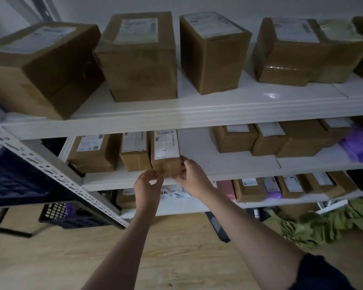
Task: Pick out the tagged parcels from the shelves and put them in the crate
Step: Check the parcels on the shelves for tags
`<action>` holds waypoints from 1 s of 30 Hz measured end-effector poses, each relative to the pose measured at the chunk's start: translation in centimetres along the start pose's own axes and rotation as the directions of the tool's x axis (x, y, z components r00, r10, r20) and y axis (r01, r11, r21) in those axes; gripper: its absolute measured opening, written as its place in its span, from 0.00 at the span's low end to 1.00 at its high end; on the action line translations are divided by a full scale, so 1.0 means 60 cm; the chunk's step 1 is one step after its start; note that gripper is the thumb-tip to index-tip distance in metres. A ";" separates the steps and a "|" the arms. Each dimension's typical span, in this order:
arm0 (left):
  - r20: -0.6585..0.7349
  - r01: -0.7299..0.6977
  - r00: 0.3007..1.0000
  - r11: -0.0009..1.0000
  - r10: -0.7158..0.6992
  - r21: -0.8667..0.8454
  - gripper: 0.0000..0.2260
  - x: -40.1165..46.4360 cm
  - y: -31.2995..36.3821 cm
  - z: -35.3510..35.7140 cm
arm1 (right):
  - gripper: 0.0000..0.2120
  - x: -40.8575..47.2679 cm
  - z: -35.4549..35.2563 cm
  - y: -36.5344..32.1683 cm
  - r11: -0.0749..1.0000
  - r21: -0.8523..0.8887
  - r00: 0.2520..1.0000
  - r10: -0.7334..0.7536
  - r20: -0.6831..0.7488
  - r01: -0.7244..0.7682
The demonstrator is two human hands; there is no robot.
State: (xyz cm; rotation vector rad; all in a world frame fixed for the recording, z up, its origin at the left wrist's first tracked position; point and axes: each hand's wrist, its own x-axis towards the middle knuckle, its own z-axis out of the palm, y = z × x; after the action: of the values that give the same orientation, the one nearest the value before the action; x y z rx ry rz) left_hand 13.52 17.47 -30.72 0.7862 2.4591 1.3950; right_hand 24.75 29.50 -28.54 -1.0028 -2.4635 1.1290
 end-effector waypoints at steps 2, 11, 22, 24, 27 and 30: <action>-0.062 0.043 0.997 0.999 -0.041 0.033 0.05 -0.002 0.004 0.012 | 0.28 -0.004 -0.025 0.020 1.000 0.003 1.000 -0.014 0.003 0.014; 0.196 -0.155 0.973 0.977 0.125 0.146 0.09 -0.097 0.059 0.093 | 0.30 -0.062 -0.179 0.189 0.979 0.104 0.954 0.197 -0.226 -0.178; 0.242 -0.053 0.970 0.996 0.033 0.075 0.28 0.003 0.197 0.271 | 0.29 0.000 -0.250 0.275 0.942 0.206 0.890 0.322 -0.322 -0.267; 0.271 -0.004 0.962 0.997 -0.017 0.078 0.36 0.032 0.202 0.295 | 0.29 0.017 -0.255 0.281 0.940 0.224 0.905 0.316 -0.285 -0.258; 0.356 0.084 0.933 0.993 -0.048 -0.087 0.43 0.068 0.218 0.318 | 0.27 0.054 -0.269 0.285 0.932 0.267 0.930 0.305 -0.204 -0.246; 0.365 0.014 0.931 0.995 0.024 -0.101 0.30 0.091 0.227 0.334 | 0.29 0.089 -0.285 0.284 0.940 0.277 0.957 0.247 -0.154 -0.198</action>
State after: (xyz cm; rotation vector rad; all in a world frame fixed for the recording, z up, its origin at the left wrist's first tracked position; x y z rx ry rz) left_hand 22.19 40.70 -29.46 0.9331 2.0864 1.2333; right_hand 37.34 50.75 -30.05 -1.2649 -2.0312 1.3175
